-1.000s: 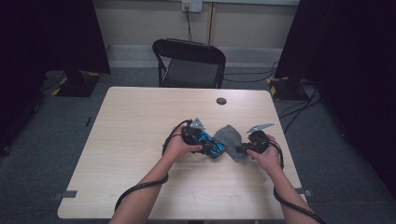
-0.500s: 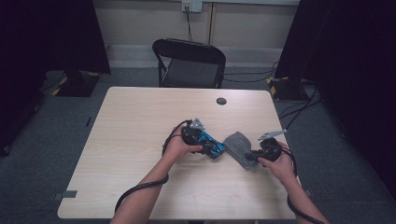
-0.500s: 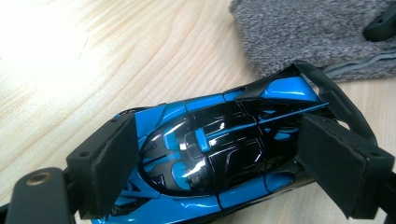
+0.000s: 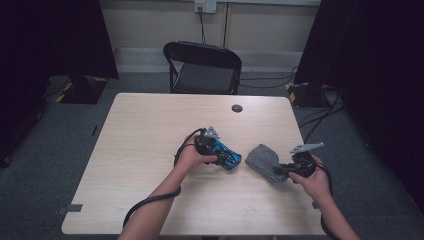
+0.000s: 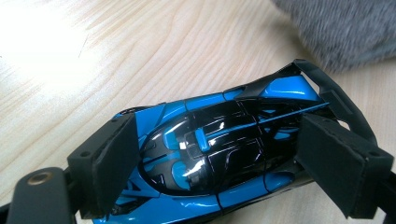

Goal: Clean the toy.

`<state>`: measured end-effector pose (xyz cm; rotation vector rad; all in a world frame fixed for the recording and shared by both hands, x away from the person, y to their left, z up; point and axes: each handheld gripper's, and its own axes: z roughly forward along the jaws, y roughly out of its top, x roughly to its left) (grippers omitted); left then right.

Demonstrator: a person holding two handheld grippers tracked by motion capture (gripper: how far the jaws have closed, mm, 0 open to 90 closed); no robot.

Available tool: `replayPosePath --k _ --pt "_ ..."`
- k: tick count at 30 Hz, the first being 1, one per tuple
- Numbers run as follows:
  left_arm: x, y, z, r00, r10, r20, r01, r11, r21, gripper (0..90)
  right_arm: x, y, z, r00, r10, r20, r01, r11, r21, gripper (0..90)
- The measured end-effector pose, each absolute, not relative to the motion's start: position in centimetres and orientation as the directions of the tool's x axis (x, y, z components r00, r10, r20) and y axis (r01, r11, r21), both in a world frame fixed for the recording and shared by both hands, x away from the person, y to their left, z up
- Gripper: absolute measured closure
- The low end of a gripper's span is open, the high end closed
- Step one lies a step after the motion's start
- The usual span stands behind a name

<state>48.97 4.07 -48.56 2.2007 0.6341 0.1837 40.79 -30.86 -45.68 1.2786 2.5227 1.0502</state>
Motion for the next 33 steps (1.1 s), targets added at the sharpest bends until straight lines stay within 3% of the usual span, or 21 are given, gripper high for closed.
replayPosePath --k 10,18,33 --pt "48.9 4.1 -48.7 0.863 0.499 -0.08 0.377 -0.53 0.76 13.5 43.7 -30.3 -44.7 -0.559 0.803 0.206 0.673 0.295 0.678 74.7" --pt "49.0 4.1 -48.7 0.865 0.495 -0.086 0.377 -0.527 0.762 13.2 47.7 -26.6 -44.7 -0.547 0.817 0.184 0.665 0.289 0.689 74.7" --pt "48.9 4.2 -48.9 0.871 0.482 -0.09 0.366 -0.517 0.774 13.2 51.2 -20.4 -47.5 -0.595 0.779 0.198 0.67 0.345 0.657 74.6"
